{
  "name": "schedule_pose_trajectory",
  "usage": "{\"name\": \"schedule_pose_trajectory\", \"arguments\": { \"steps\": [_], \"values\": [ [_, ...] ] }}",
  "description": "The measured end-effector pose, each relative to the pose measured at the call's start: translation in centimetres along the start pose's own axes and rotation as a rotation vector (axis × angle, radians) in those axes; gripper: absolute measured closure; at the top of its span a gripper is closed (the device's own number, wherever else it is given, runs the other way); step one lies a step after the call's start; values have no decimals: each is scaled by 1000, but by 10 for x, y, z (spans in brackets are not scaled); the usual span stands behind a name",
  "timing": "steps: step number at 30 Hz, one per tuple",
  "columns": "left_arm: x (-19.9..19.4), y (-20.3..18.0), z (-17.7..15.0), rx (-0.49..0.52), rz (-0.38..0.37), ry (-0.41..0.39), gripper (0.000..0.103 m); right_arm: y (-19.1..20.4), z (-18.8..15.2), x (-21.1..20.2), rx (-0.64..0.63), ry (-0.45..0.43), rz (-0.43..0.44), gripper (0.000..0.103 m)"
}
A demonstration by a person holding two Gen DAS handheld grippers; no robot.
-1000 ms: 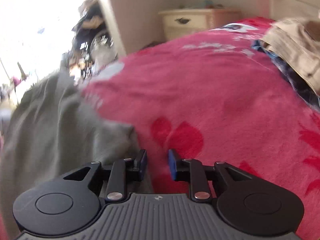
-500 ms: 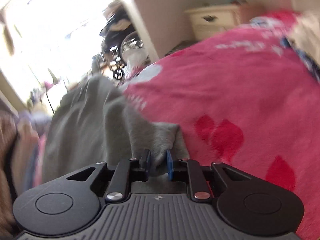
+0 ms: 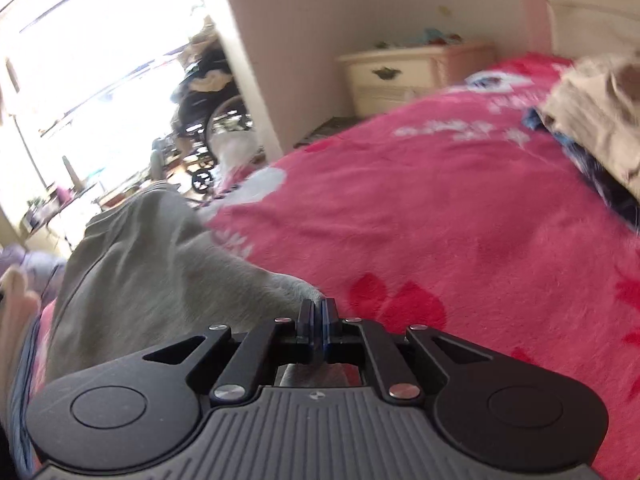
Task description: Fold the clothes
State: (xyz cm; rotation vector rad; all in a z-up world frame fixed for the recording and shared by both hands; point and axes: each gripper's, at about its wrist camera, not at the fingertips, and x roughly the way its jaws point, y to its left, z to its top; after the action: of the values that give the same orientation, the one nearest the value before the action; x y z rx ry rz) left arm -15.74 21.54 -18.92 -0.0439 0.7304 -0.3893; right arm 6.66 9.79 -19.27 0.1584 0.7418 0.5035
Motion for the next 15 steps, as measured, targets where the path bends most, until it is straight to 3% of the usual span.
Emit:
{"name": "schedule_pose_trajectory", "arguments": {
  "steps": [3,6,8,10,15],
  "values": [
    [0,-1,0,6,3,-1,47,-11,-2,14,49,55,10,91],
    [-1,-1,-1,10,3,-4,47,-31,6,-3,177,4,22,67],
    [0,-1,-1,9,5,-4,47,-48,10,-18,265,-51,-10,68],
    [1,-1,-1,10,6,-4,47,-57,13,-30,303,-76,11,73],
    [1,-2,-1,21,10,-1,47,-25,12,-37,109,-17,213,78]
  ]
}}
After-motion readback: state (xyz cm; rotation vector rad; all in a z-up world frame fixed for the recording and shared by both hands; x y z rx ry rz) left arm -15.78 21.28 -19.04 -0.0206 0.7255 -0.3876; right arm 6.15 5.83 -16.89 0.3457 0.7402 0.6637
